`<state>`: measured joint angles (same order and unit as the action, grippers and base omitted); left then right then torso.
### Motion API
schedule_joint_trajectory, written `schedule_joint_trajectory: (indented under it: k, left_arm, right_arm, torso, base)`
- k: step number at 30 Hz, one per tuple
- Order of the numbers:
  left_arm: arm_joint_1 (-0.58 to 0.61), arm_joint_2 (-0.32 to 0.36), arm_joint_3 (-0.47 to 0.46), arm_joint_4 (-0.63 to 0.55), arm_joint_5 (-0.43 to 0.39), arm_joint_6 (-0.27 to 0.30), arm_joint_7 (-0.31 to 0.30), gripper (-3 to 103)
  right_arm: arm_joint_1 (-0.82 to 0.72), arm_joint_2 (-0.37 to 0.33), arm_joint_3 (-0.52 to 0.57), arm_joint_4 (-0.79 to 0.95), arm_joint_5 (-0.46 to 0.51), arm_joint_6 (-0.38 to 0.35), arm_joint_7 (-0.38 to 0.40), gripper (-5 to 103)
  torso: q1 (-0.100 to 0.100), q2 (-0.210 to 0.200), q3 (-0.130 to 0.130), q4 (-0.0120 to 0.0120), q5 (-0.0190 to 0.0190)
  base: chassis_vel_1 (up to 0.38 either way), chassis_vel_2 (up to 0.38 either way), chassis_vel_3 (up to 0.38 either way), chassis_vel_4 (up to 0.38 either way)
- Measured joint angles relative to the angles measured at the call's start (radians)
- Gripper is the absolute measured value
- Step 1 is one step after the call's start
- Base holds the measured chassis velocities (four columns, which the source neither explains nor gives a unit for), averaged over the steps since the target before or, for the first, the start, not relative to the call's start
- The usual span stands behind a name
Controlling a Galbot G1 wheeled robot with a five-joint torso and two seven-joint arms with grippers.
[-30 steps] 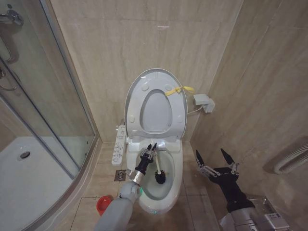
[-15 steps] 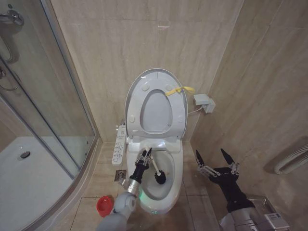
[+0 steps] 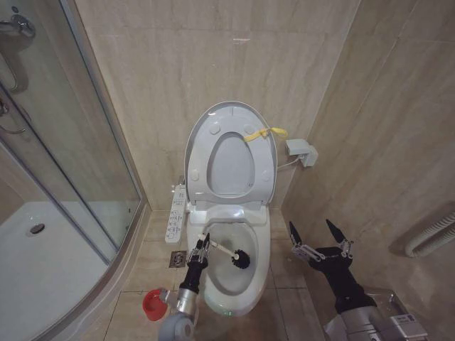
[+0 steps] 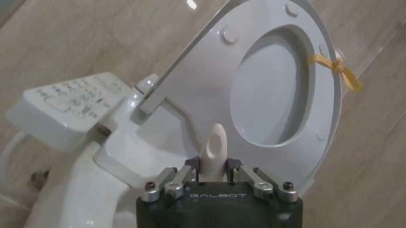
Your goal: Open the toilet lid, clean the toilet bowl with a toilet brush, close the toilet lid, and flush.
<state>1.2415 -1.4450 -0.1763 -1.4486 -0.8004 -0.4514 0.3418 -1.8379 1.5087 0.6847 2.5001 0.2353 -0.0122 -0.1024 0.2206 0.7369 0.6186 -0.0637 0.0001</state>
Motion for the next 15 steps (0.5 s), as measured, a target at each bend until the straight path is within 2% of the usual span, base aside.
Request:
schedule_joint_trajectory:
  k: [8, 15]
  left_arm:
    - [0.03, -0.008, 0.04, 0.005, -0.006, 0.013, -0.009, 26]
    - [-0.031, -0.011, 0.082, 0.025, -0.012, 0.031, -0.054, 26]
  right_arm:
    - [0.0, 0.0, 0.0, 0.0, 0.0, 0.0, 0.0, 100]
    - [0.0, 0.0, 0.0, 0.0, 0.0, 0.0, 0.0, 100]
  torso:
    - [0.0, 0.0, 0.0, 0.0, 0.0002]
    - [0.0, 0.0, 0.0, -0.0004, 0.0]
  base:
    - [0.0, 0.0, 0.0, 0.0]
    - [0.0, 0.0, 0.0, 0.0]
